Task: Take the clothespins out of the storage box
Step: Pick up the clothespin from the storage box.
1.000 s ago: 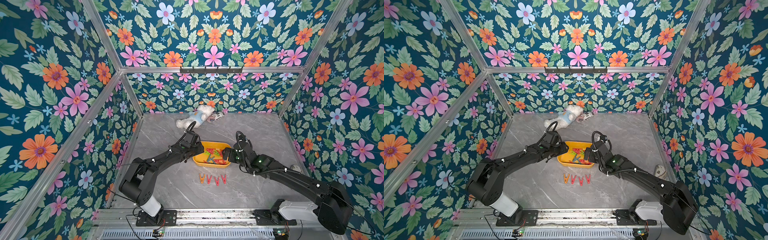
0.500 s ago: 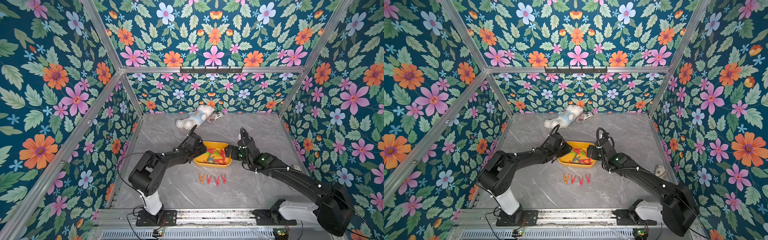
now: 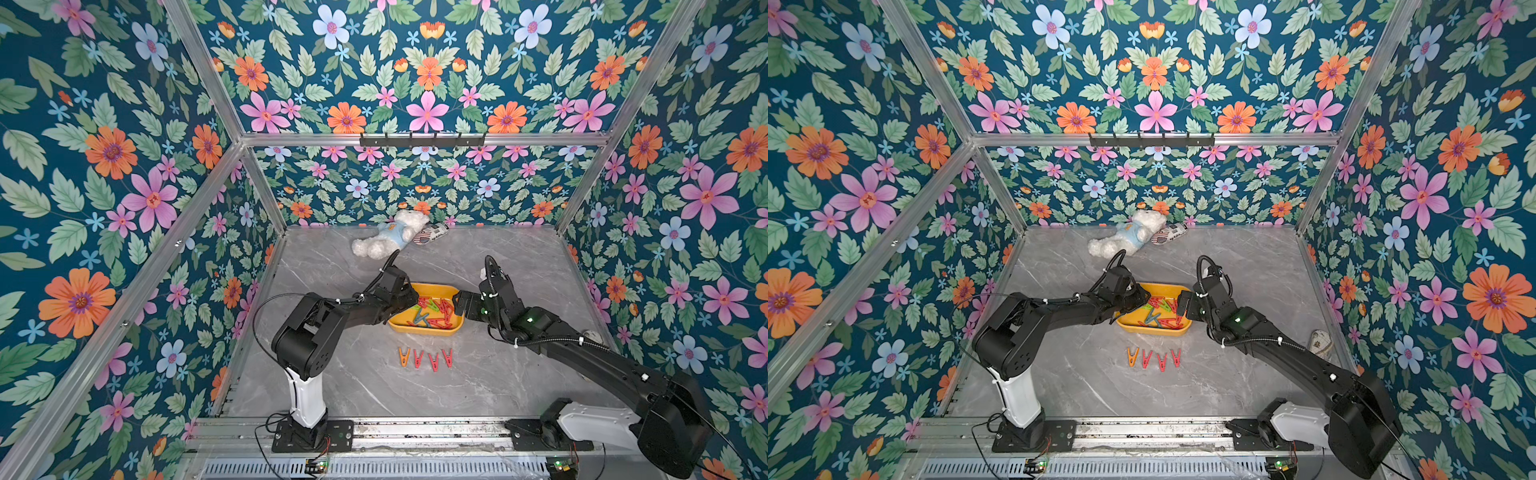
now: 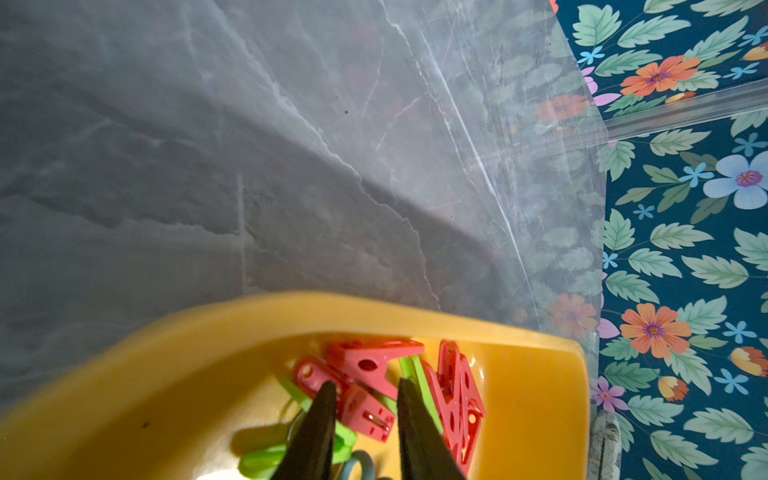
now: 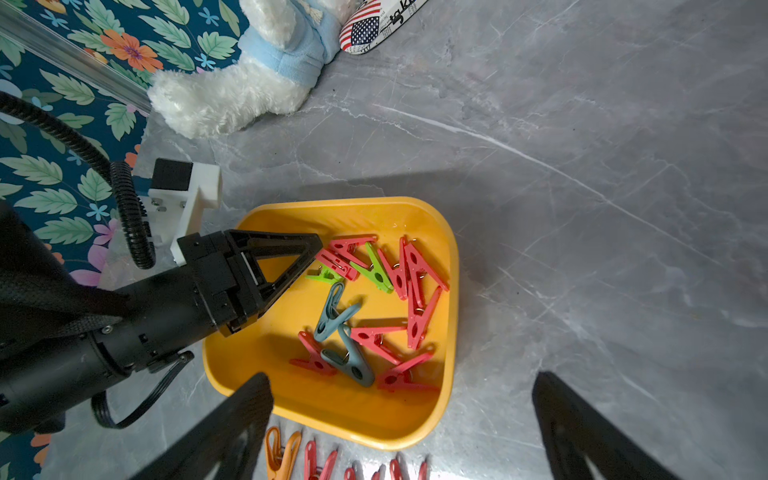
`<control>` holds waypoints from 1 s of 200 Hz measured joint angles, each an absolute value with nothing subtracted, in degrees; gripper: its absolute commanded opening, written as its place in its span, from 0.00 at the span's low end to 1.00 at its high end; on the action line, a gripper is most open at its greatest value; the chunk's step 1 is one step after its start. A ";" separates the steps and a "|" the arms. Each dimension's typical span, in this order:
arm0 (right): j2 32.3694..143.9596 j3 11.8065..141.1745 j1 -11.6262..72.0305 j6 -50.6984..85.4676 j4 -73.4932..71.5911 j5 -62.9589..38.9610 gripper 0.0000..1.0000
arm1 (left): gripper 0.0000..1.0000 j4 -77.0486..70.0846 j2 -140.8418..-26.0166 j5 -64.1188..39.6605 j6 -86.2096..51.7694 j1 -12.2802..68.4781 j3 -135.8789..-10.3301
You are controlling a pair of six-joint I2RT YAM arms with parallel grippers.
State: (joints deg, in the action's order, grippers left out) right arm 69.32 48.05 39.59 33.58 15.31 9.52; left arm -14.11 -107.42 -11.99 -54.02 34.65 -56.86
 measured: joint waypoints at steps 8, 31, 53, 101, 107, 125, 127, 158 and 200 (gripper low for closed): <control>69.08 47.86 39.57 33.61 15.33 9.65 0.99 | 0.29 -14.11 -107.77 -12.05 -54.02 34.85 -57.17; 68.66 47.33 39.35 33.69 15.33 9.91 0.99 | 0.28 -14.11 -108.42 -12.56 -54.02 34.94 -57.71; 68.64 47.11 39.22 33.85 15.31 9.91 0.99 | 0.20 -14.09 -109.30 -12.99 -54.00 34.98 -58.30; 68.69 47.09 39.22 34.04 15.35 9.91 0.99 | 0.14 -13.58 -110.21 -13.32 -53.80 35.14 -59.55; 68.69 47.09 39.22 34.04 15.33 9.91 0.99 | 0.11 -13.37 -110.13 -13.30 -53.78 35.14 -59.61; 68.69 47.09 39.22 34.04 15.31 9.91 0.99 | 0.07 -12.67 -109.36 -13.28 -53.65 35.24 -59.77; 68.69 47.09 39.22 34.04 15.31 9.91 0.99 | 0.06 -12.53 -109.21 -13.28 -53.56 35.24 -59.81; 69.23 47.09 39.22 34.04 14.66 9.85 0.99 | 0.04 -10.94 -106.80 -13.06 -53.47 35.57 -60.03; 71.11 47.09 39.22 34.04 12.36 8.84 0.99 | 0.03 -6.72 -101.58 -11.77 -52.34 35.70 -60.51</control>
